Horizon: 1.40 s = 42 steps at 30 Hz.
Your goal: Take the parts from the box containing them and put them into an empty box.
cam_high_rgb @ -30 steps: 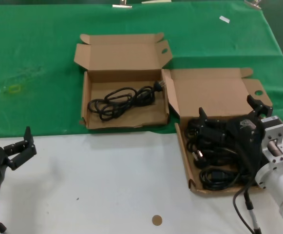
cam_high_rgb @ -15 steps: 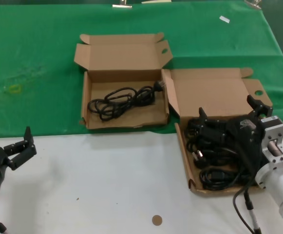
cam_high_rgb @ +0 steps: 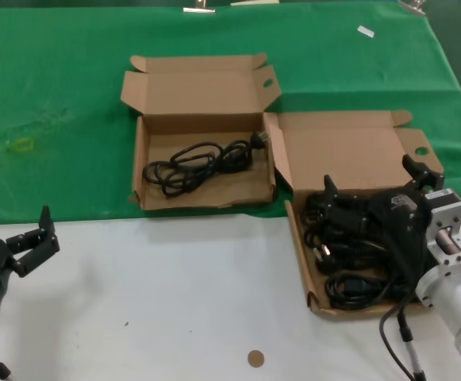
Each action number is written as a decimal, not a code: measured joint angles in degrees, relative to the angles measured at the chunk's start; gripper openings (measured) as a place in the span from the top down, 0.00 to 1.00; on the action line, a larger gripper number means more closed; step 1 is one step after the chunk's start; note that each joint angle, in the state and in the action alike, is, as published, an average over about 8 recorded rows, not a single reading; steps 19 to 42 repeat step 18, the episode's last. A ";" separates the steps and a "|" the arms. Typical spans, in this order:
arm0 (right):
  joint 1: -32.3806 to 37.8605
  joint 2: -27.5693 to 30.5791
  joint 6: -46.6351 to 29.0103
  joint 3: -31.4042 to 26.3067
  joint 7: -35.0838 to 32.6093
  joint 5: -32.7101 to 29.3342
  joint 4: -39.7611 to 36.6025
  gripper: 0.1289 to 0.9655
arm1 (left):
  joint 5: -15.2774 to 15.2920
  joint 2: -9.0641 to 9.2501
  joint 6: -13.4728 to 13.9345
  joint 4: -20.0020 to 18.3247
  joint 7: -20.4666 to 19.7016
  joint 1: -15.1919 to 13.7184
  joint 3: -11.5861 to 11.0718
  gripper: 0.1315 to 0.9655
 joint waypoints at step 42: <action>0.00 0.00 0.00 0.00 0.00 0.00 0.00 0.00 | 0.00 0.00 0.00 0.00 0.00 0.00 0.00 0.00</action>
